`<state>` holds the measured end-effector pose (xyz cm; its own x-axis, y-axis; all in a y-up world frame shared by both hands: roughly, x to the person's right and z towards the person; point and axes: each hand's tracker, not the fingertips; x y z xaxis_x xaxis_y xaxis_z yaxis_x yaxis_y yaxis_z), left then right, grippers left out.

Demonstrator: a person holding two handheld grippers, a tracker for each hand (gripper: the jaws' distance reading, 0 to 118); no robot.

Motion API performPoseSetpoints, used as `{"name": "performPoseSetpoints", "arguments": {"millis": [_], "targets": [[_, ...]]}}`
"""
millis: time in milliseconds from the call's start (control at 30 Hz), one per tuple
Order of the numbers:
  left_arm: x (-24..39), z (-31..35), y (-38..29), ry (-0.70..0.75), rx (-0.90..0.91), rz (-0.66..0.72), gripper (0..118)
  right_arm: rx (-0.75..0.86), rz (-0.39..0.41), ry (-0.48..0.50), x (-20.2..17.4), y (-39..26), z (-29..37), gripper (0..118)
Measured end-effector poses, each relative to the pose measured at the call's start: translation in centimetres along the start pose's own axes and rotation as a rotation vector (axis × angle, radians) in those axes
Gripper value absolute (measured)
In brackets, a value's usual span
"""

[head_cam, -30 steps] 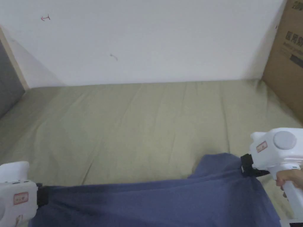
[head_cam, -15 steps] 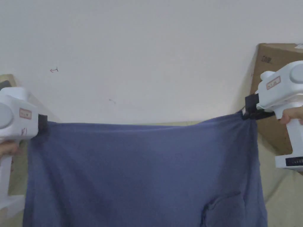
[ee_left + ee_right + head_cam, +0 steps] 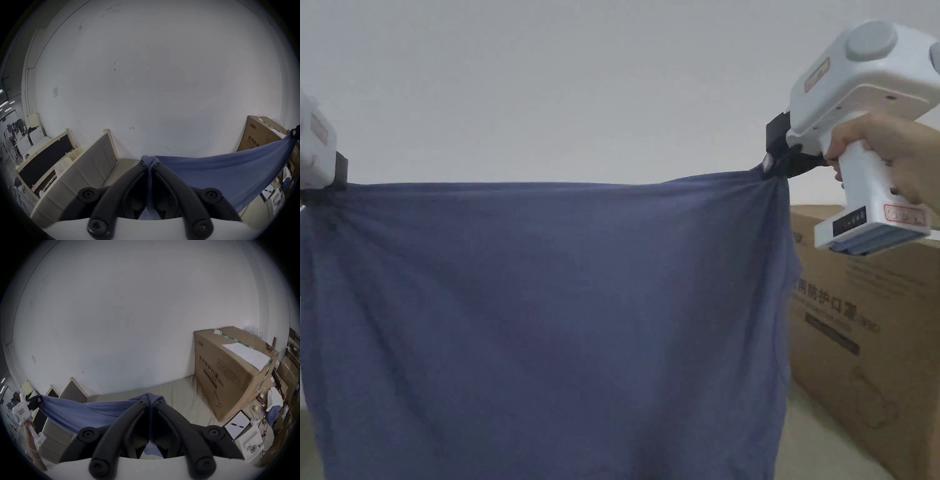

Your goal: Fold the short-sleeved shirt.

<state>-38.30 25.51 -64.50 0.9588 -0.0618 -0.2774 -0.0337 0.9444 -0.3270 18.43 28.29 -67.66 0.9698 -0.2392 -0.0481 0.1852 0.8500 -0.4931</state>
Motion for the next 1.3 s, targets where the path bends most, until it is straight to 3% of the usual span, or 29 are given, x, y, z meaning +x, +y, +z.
{"name": "performPoseSetpoints", "arguments": {"millis": [133,267,533,667,700,800,1000,1100,1200,1300], "targets": [[1.0,0.8,3.6,0.02,0.097,0.019,0,0.113,-0.078,0.019,-0.2,4.0,1.3,2],[2.9,1.2,5.1,0.063,0.11,-0.104,0,0.115,0.004,-0.025,-1.0,5.5,1.2,2],[3.4,-3.8,-1.9,0.028,0.062,-0.082,0,0.034,-0.003,-0.032,1.5,0.6,-5.5,2],[3.5,-7.9,-10.8,0.011,-0.063,-0.049,0,-0.098,0.034,-0.052,3.5,-5.8,-11.4,2],[3.8,-9.0,-13.4,0.017,-0.121,-0.102,0,-0.144,0.052,-0.073,2.1,-9.2,-11.0,2],[4.7,-12.5,-21.6,0.0,-0.221,-0.175,0,-0.266,0.084,-0.112,3.0,-16.5,-16.0,2],[4.5,-15.9,-37.2,-0.006,-0.509,-0.084,0,-0.541,0.02,-0.166,5.5,-32.8,-23.9,2],[4.5,-14.9,-43.1,0.01,-0.596,-0.134,0,-0.642,-0.025,-0.173,6.9,-39.8,-25.4,2],[3.5,-13.3,-47.7,-0.004,-0.647,-0.153,0,-0.714,0.003,-0.169,7.8,-45.3,-24.8,2],[1.5,-10.9,-50.2,-0.03,-0.686,-0.081,0,-0.721,-0.025,-0.16,9.2,-48.1,-22.3,2]]}}
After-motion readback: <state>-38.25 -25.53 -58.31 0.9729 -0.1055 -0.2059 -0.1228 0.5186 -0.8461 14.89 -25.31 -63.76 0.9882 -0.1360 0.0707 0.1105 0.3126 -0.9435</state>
